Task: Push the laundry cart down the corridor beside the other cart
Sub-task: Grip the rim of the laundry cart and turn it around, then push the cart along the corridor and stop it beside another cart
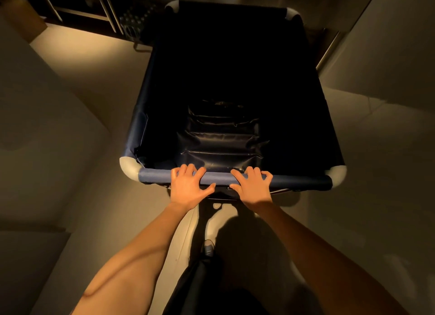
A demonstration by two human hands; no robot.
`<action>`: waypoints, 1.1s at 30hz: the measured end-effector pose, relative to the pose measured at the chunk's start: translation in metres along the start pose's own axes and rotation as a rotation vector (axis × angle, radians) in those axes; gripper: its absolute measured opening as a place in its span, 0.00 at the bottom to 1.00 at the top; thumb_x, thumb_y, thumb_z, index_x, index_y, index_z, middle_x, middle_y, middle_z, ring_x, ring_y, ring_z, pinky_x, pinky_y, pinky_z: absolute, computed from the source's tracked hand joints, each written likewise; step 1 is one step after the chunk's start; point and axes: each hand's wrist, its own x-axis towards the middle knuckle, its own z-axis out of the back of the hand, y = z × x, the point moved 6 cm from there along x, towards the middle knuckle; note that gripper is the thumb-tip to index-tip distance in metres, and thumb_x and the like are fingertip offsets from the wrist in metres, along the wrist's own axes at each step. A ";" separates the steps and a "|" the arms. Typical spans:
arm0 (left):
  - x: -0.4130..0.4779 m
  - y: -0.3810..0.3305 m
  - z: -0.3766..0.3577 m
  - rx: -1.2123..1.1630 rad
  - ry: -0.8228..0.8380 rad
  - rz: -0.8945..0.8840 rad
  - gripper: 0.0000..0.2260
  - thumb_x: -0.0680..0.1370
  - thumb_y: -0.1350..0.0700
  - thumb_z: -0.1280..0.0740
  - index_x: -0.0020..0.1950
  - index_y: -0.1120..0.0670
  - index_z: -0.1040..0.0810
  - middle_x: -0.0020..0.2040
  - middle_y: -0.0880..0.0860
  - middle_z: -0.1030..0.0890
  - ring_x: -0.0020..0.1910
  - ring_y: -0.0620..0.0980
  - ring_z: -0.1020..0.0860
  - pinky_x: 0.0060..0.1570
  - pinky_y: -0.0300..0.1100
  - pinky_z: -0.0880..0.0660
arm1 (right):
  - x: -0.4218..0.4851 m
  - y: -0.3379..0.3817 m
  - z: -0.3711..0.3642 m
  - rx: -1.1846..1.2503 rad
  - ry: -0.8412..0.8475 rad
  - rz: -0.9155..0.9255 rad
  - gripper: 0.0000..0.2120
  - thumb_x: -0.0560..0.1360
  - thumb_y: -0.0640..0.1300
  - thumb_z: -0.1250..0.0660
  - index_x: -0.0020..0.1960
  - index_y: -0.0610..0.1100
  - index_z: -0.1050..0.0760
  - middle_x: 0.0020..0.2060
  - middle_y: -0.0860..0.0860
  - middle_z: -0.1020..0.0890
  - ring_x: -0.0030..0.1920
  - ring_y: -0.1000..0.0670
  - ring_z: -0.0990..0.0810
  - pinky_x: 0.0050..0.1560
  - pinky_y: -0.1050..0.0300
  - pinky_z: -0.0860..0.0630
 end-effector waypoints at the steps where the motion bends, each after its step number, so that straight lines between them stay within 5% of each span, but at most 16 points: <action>1: 0.009 0.001 -0.001 -0.003 -0.005 0.000 0.24 0.71 0.35 0.45 0.52 0.51 0.23 0.44 0.54 0.22 0.46 0.55 0.25 0.51 0.52 0.31 | 0.009 -0.003 0.000 0.000 -0.010 -0.005 0.19 0.73 0.56 0.33 0.61 0.51 0.27 0.46 0.42 0.22 0.47 0.42 0.25 0.52 0.41 0.30; 5: 0.041 0.005 -0.005 -0.017 -0.006 0.016 0.24 0.71 0.35 0.45 0.52 0.51 0.22 0.44 0.54 0.22 0.46 0.55 0.25 0.51 0.52 0.31 | 0.040 -0.015 0.003 -0.029 -0.189 0.014 0.16 0.72 0.55 0.33 0.55 0.47 0.22 0.38 0.42 0.21 0.39 0.42 0.22 0.44 0.43 0.26; 9: 0.070 0.007 -0.007 0.001 -0.011 0.035 0.24 0.70 0.34 0.45 0.51 0.50 0.22 0.44 0.53 0.22 0.46 0.54 0.25 0.51 0.52 0.31 | 0.068 -0.025 0.002 -0.026 -0.204 0.028 0.19 0.76 0.60 0.43 0.55 0.48 0.23 0.39 0.43 0.20 0.40 0.43 0.22 0.45 0.45 0.28; 12: 0.090 0.008 -0.009 0.020 -0.013 0.054 0.25 0.70 0.34 0.46 0.52 0.50 0.22 0.44 0.53 0.22 0.45 0.54 0.25 0.51 0.51 0.32 | 0.092 -0.033 0.005 0.022 -0.154 0.028 0.19 0.66 0.55 0.26 0.54 0.48 0.21 0.40 0.42 0.19 0.42 0.41 0.21 0.47 0.43 0.28; 15: 0.111 0.007 -0.013 0.048 0.004 0.083 0.26 0.71 0.34 0.48 0.54 0.49 0.22 0.45 0.53 0.22 0.46 0.54 0.26 0.51 0.51 0.33 | 0.116 -0.043 0.006 0.056 -0.133 0.040 0.20 0.64 0.52 0.24 0.54 0.49 0.21 0.41 0.41 0.19 0.43 0.40 0.21 0.48 0.42 0.29; 21: 0.155 0.004 -0.021 0.050 0.012 0.149 0.25 0.71 0.34 0.49 0.54 0.48 0.23 0.47 0.52 0.21 0.48 0.55 0.26 0.53 0.52 0.37 | 0.168 -0.069 -0.004 0.051 -0.111 0.120 0.21 0.72 0.59 0.47 0.57 0.50 0.26 0.45 0.41 0.21 0.47 0.41 0.26 0.50 0.45 0.39; 25: 0.181 0.001 -0.021 0.049 -0.026 0.197 0.24 0.71 0.35 0.46 0.52 0.50 0.22 0.45 0.53 0.21 0.46 0.55 0.26 0.52 0.50 0.41 | 0.201 -0.082 0.000 0.065 -0.067 0.170 0.23 0.72 0.59 0.48 0.56 0.49 0.23 0.44 0.40 0.20 0.46 0.40 0.22 0.49 0.38 0.29; 33: 0.225 -0.009 -0.029 0.020 -0.043 0.328 0.25 0.72 0.35 0.46 0.53 0.50 0.22 0.47 0.53 0.21 0.48 0.56 0.26 0.52 0.50 0.40 | 0.262 -0.110 0.003 0.131 -0.115 0.307 0.19 0.71 0.60 0.47 0.56 0.52 0.30 0.43 0.42 0.21 0.44 0.42 0.24 0.49 0.38 0.30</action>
